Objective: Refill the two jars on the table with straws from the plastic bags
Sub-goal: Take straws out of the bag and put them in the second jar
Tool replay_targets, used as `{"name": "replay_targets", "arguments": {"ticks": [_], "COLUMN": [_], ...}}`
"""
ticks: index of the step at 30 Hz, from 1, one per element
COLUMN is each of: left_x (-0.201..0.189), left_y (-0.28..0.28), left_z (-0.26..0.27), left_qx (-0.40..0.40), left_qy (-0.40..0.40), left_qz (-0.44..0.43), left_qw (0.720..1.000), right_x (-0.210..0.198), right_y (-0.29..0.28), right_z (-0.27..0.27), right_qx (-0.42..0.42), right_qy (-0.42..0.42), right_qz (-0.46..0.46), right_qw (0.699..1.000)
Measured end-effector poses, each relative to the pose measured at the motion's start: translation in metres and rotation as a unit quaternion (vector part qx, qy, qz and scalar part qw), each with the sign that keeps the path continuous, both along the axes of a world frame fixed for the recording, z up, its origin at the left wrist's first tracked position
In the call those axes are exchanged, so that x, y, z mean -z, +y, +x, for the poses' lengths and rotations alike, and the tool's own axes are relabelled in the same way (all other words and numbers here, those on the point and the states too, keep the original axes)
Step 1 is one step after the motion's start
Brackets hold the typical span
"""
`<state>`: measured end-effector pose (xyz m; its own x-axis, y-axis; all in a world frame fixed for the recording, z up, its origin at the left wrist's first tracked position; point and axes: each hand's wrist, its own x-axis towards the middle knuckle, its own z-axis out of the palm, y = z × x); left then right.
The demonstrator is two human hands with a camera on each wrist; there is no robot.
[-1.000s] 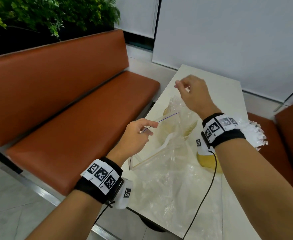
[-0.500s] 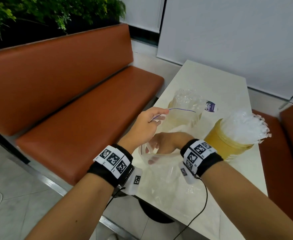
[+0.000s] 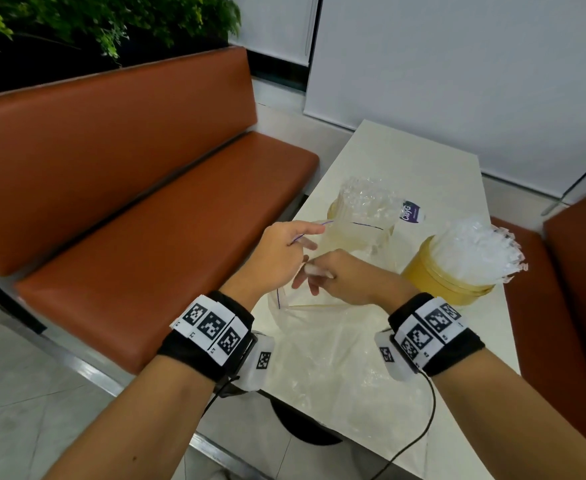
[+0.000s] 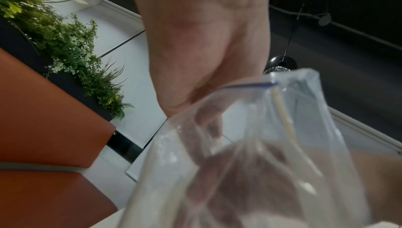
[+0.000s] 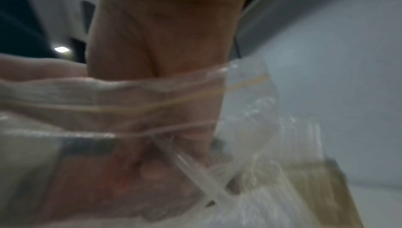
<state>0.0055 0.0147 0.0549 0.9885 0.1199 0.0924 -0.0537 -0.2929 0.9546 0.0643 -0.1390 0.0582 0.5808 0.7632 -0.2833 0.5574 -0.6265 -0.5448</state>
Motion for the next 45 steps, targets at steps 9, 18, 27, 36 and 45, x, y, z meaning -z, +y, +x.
{"name": "replay_targets", "arguments": {"ticks": [9, 18, 27, 36, 45], "left_x": [-0.004, -0.026, -0.019, 0.001, 0.006], "left_y": [-0.008, -0.017, 0.001, -0.014, 0.004], "left_z": [0.002, -0.004, -0.001, 0.004, 0.021], "left_qx": [0.087, 0.101, -0.084, 0.001, -0.138], "left_qy": [0.014, -0.065, -0.167, -0.042, -0.058], "left_qz": [0.095, 0.009, 0.04, -0.108, -0.054], "left_qw": [0.992, 0.993, 0.982, 0.993, 0.987], "right_x": [0.036, 0.032, -0.031, -0.021, 0.002], "right_y": [0.014, -0.011, -0.037, -0.041, -0.04], "right_z": [-0.014, -0.014, 0.014, 0.012, 0.02], "right_qx": [-0.06, 0.059, 0.135, 0.176, 0.299], "right_qy": [-0.159, -0.033, 0.095, 0.348, 0.345], "right_qz": [-0.399, -0.369, 0.035, 0.44, 0.457], "right_qw": [0.901, 0.927, 0.986, 0.809, 0.764]}}
